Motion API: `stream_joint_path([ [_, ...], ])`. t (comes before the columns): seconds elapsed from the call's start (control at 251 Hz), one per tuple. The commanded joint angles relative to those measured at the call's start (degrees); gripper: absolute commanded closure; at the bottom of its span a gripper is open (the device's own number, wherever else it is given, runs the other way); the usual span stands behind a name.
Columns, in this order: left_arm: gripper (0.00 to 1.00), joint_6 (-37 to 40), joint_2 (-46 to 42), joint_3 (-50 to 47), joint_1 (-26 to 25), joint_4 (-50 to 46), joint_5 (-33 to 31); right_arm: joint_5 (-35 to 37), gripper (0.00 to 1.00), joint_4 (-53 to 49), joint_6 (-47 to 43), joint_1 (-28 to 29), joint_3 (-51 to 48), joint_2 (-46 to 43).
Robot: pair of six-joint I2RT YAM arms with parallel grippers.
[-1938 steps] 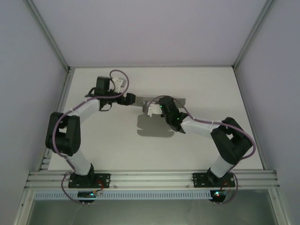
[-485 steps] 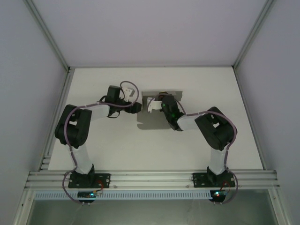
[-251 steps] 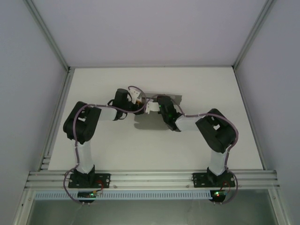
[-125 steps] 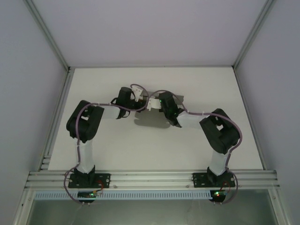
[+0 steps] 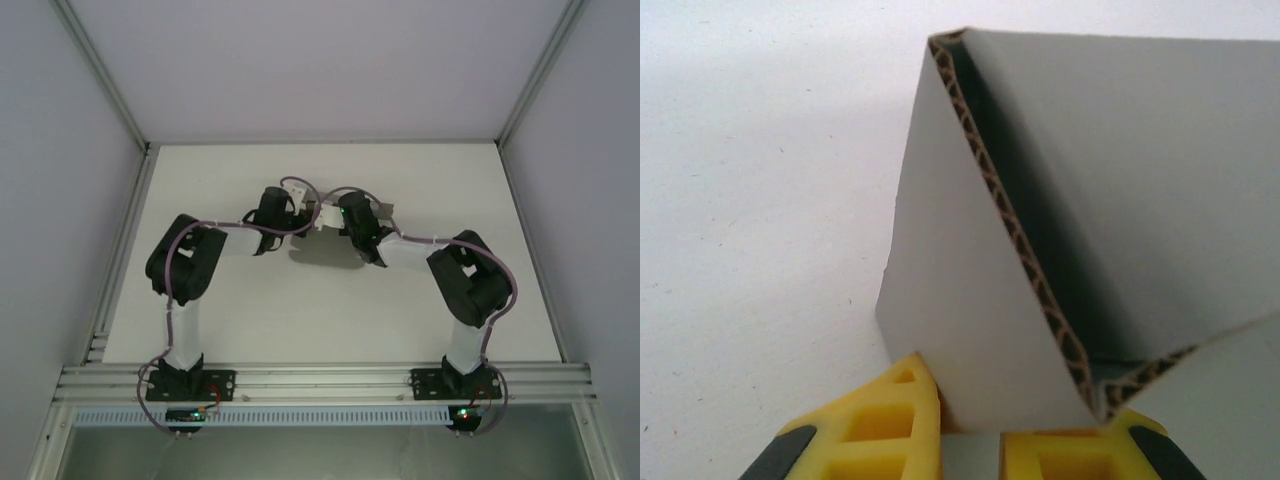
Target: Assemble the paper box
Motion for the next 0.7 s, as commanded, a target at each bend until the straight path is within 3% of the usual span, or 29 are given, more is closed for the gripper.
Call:
stream_joint_path([
  [0.0,0.95,-1.28,-0.41,1.63,-0.09,8.06,-3.94,-10.59,1.00,-11.47,3.96,1.72,-1.13,2.31],
  [0.036,0.85,0.45,-0.68,1.40,-0.09,8.34,-2.54,-10.47,1.00,-11.47,3.75,1.62,-1.15,2.53],
  [0.084,0.61,2.64,-0.95,1.01,-0.11,8.94,-2.88,-10.55,1.00,-11.73,3.43,1.44,-0.92,2.71],
  [0.16,0.47,4.79,-1.35,1.14,0.43,8.38,-2.54,-11.68,1.00,-13.10,3.42,1.17,-0.32,2.54],
  [0.323,0.42,6.41,-1.65,2.88,2.11,4.65,2.68,-13.32,1.00,-15.17,3.33,0.83,0.69,2.36],
  [0.443,0.34,7.62,-1.25,4.11,2.71,3.00,1.85,-15.93,1.00,-18.17,3.33,0.43,1.88,2.37],
  [0.694,0.35,9.53,-0.63,3.24,3.24,6.23,19.17,-14.53,1.00,-18.50,5.97,-1.32,5.15,4.45],
])
